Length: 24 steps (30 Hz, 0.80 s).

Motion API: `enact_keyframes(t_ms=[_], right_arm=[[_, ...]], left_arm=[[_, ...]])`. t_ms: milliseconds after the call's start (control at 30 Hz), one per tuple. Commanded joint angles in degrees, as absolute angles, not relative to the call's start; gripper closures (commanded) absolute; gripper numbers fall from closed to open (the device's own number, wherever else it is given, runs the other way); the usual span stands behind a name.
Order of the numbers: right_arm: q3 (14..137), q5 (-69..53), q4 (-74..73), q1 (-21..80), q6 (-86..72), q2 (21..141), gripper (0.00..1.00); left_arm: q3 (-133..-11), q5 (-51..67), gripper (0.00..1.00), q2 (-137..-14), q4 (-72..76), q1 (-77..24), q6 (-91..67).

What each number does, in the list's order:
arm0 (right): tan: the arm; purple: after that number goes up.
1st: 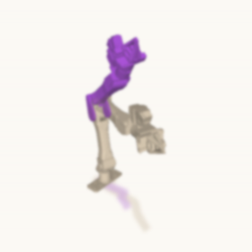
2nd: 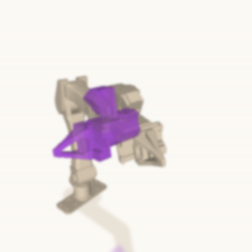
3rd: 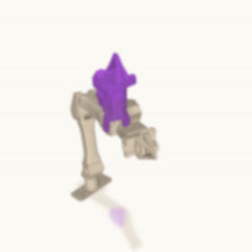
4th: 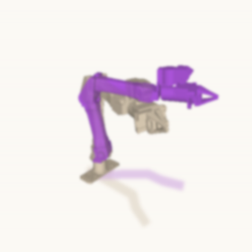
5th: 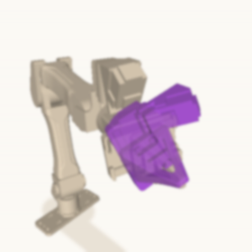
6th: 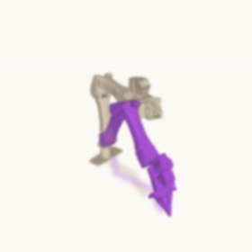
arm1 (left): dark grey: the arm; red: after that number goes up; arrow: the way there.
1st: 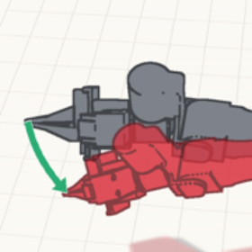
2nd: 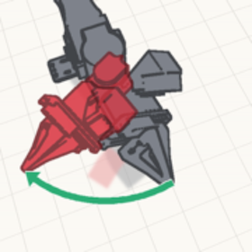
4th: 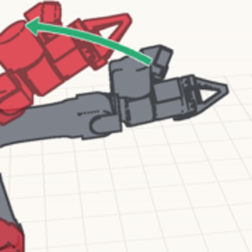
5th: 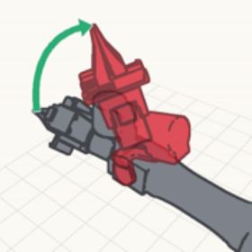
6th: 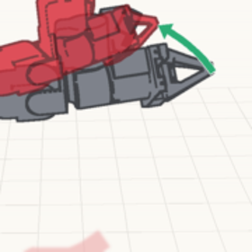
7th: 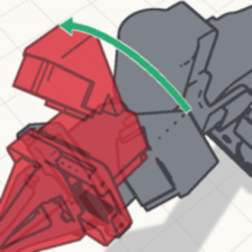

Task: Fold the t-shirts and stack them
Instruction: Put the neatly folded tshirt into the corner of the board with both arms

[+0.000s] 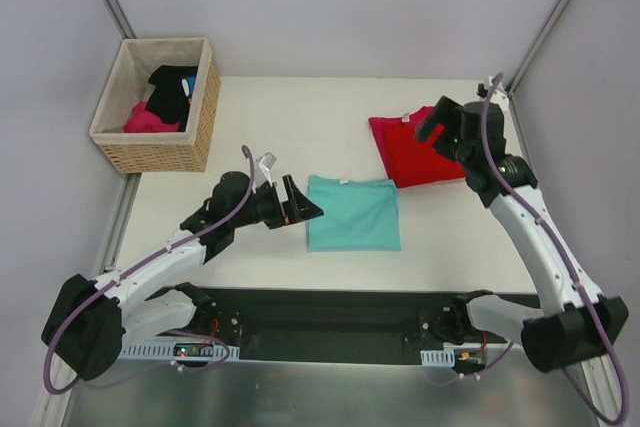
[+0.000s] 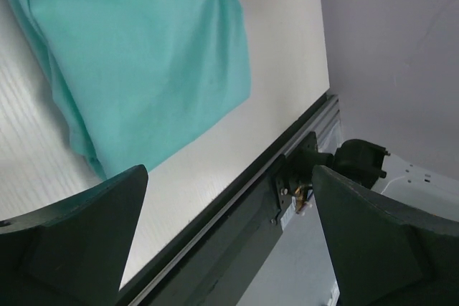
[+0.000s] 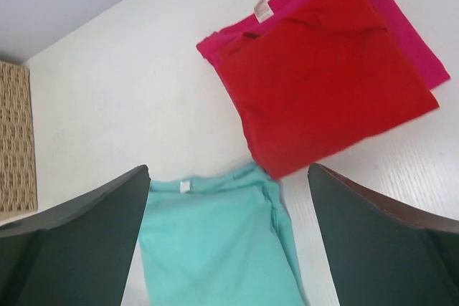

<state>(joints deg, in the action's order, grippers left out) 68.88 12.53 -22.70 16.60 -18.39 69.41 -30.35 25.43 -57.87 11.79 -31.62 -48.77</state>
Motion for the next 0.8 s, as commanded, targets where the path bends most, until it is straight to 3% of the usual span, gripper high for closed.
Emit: enact_keyframes(t_ms=[0, 333, 767], right_arm=[[60.7, 12.7, -29.3, 18.2, -15.8, 62.2, 0.03], [57.0, 13.6, -32.1, 18.4, -14.6, 52.3, 0.03], [55.5, 15.2, -32.9, 18.5, -13.4, 50.5, 0.03]], left_arm=[[-22.6, 22.5, 0.01, -59.8, 19.5, -34.4, -54.8], [-12.1, 20.2, 0.01, -64.9, 30.3, -35.0, -58.1], [-14.8, 25.1, 0.01, -89.7, 51.6, -35.0, -61.1]])
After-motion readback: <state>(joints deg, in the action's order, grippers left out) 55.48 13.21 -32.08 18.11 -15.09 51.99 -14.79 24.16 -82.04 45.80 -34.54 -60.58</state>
